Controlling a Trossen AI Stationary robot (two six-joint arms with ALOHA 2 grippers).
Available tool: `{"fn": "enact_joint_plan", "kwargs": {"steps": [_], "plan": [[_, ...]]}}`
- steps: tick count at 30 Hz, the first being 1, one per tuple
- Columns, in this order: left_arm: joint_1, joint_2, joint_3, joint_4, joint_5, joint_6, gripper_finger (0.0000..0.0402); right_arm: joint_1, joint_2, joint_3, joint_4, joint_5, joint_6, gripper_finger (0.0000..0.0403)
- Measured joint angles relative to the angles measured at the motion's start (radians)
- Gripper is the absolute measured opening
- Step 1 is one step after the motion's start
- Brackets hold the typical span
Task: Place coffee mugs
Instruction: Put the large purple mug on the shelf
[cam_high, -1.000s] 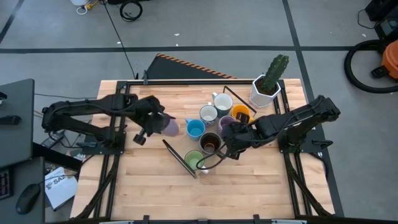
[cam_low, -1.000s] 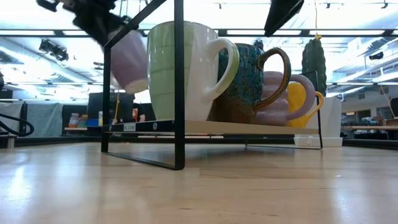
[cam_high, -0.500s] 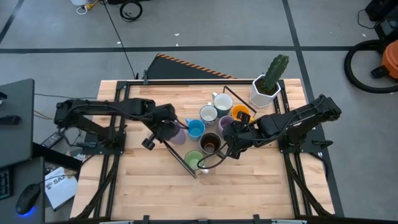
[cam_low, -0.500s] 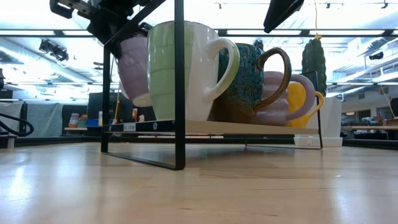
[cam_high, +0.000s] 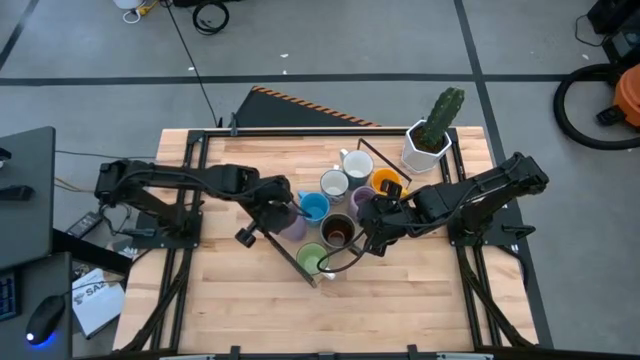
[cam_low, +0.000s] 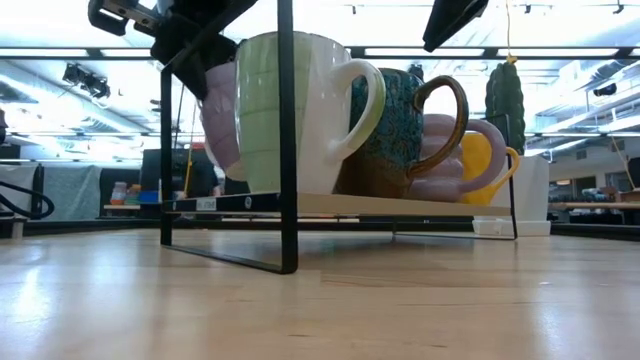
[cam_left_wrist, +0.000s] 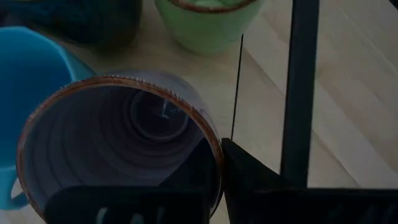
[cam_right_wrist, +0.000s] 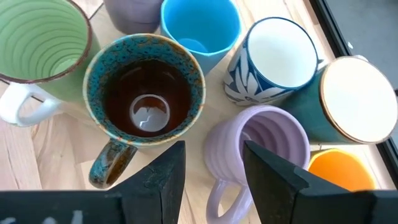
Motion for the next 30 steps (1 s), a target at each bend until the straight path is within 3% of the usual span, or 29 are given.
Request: {"fn": "enact_joint_plan", "kwargs": {"steps": [30], "plan": [[-0.040, 0.032, -0.001, 0.029, -0.027, -0.024, 0.0037, 0.000, 0.000, 0.000, 0.015, -0.001, -0.012, 0.0166]]}}
